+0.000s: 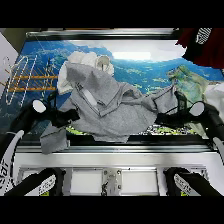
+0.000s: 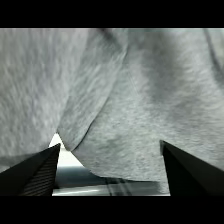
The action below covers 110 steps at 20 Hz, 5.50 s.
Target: Fold the clothes and pants, and hang the long-sleeved shirts on hangers.
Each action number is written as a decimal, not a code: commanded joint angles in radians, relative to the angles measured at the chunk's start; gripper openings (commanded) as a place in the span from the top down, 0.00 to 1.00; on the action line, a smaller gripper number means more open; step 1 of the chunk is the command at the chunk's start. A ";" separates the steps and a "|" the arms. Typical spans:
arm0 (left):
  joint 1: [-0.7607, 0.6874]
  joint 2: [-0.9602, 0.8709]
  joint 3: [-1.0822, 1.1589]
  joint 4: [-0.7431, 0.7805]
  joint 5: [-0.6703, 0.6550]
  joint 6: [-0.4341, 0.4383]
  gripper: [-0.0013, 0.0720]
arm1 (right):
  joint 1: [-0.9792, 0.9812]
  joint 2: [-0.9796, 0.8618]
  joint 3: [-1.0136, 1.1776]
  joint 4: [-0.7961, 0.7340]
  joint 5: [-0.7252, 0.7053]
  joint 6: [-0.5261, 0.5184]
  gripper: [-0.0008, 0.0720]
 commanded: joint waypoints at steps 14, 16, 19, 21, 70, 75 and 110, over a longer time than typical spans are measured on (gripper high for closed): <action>-0.030 -0.097 -0.117 -0.261 0.205 0.012 0.82 | 0.112 -0.180 -0.138 0.389 -0.331 -0.142 0.80; -0.052 -0.076 -0.047 -0.261 0.177 0.024 0.96 | 0.107 -0.163 -0.109 0.374 -0.311 -0.208 0.97; -0.037 0.051 0.172 -0.260 0.095 0.061 0.96 | 0.074 -0.078 0.074 0.248 -0.190 -0.240 0.97; -0.012 0.153 0.362 -0.260 0.060 0.064 0.96 | 0.049 0.015 0.285 0.162 -0.097 -0.240 0.97; -0.502 -0.277 0.401 0.146 0.074 -0.005 0.05 | 0.336 -0.310 0.349 -0.435 -0.131 -0.056 0.09; -0.591 -0.371 0.424 0.235 0.132 -0.117 0.05 | 0.342 -0.410 0.349 -0.437 -0.352 -0.013 0.09; -0.647 -0.539 0.650 0.383 0.294 -0.273 0.05 | 0.343 -0.212 0.507 -0.146 -0.200 0.039 0.96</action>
